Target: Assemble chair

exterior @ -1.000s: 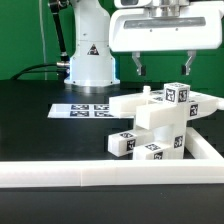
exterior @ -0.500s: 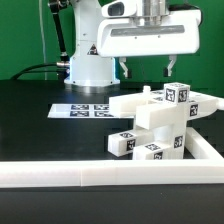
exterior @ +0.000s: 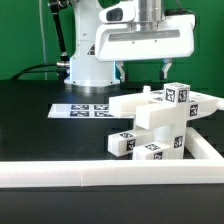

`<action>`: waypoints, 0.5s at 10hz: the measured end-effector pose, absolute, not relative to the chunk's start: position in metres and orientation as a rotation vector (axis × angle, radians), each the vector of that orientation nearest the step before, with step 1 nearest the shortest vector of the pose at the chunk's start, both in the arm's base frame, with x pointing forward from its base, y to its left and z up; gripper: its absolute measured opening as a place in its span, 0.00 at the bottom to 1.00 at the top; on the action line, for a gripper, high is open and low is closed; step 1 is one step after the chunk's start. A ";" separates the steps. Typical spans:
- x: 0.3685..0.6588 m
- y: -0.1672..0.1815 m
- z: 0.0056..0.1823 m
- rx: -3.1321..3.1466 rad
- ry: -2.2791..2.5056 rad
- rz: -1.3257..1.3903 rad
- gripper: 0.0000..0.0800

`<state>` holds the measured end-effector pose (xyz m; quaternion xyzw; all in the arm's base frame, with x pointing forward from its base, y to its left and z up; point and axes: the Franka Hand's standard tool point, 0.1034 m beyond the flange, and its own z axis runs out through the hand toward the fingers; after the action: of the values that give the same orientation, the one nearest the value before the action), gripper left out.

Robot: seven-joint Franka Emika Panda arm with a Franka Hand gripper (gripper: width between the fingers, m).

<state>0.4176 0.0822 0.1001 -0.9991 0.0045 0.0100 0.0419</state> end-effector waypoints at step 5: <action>0.419 0.076 0.092 -3.040 -0.113 0.023 0.81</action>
Offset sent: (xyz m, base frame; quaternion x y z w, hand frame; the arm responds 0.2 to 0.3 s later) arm 0.0000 0.0000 0.0000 0.0000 0.0000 0.0000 1.0000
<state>0.4186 0.0758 0.0920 -0.9980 -0.0372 0.0076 0.0498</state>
